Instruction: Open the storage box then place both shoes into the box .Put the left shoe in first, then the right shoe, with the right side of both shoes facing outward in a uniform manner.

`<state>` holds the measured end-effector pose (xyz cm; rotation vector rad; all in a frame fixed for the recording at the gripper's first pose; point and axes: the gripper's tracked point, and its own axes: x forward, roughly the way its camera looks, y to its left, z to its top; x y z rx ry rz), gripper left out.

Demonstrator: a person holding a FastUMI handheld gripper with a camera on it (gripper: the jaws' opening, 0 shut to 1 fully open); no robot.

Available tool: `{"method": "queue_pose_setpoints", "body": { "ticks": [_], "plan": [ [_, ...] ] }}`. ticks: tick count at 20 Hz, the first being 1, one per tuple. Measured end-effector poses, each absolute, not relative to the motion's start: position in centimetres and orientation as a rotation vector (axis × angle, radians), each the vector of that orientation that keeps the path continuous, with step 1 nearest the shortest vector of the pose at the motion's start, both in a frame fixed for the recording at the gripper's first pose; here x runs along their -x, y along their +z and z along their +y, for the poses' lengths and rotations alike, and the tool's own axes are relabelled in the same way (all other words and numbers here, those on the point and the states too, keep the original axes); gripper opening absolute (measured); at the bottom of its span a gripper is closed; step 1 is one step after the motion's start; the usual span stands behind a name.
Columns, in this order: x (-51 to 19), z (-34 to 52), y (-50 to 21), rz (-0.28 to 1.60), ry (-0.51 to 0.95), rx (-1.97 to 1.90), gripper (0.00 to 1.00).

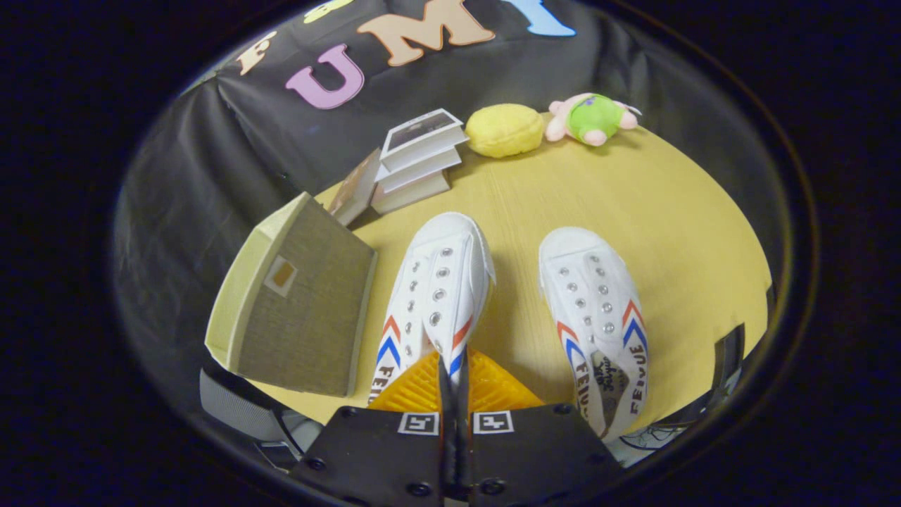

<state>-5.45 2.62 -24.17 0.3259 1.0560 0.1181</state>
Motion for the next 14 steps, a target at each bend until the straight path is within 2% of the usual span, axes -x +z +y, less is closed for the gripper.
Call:
{"method": "queue_pose_setpoints", "body": {
  "ticks": [8, 14],
  "plan": [
    [2.2, 5.8, -15.3, 0.958, 0.127, -0.328, 0.04],
    [0.2, 12.5, -11.7, 0.932, 0.189, -0.385, 0.04]
  ]
}}
